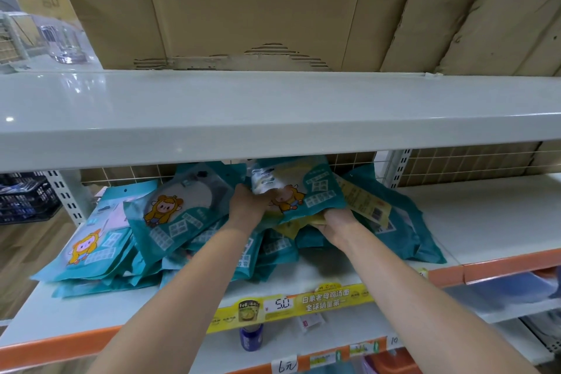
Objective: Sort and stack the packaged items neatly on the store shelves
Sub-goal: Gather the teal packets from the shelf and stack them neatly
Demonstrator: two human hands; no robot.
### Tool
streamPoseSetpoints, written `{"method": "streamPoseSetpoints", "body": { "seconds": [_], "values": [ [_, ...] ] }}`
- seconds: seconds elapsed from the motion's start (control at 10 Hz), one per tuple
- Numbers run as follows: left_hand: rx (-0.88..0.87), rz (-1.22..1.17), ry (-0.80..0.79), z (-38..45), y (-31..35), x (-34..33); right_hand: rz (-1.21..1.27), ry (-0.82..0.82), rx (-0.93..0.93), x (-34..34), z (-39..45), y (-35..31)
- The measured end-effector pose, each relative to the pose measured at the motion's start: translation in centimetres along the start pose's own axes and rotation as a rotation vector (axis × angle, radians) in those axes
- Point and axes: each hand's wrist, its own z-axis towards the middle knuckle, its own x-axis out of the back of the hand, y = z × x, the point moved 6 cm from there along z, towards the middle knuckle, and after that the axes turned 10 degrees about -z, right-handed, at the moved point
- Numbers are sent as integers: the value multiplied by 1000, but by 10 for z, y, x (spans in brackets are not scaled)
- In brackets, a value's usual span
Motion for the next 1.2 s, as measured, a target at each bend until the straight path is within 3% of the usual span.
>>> {"method": "streamPoseSetpoints", "body": {
  "seconds": [0.1,0.2,0.4,0.5,0.6,0.7,0.8,1.2],
  "values": [
    [208,-206,-117,8,-14,-11,-62,28,13,2,-1,-3],
    [307,-429,-168,5,-15,-13,-210,71,51,8,-3,-5],
    [96,-557,-74,-16,11,22,-464,234,35,37,-2,2],
    [32,-625,-5,-17,7,46,-407,339,-30,49,-5,4],
    [16,-654,18,-31,4,66,-538,317,-73,52,4,3],
    [-10,-650,16,-32,-2,69,-343,363,-20,62,3,8],
    [-24,-642,5,-35,-9,65,-292,418,-55,77,-9,16],
    [7,-568,-42,-72,-18,-13,-155,372,85,155,-36,13]
  ]
}}
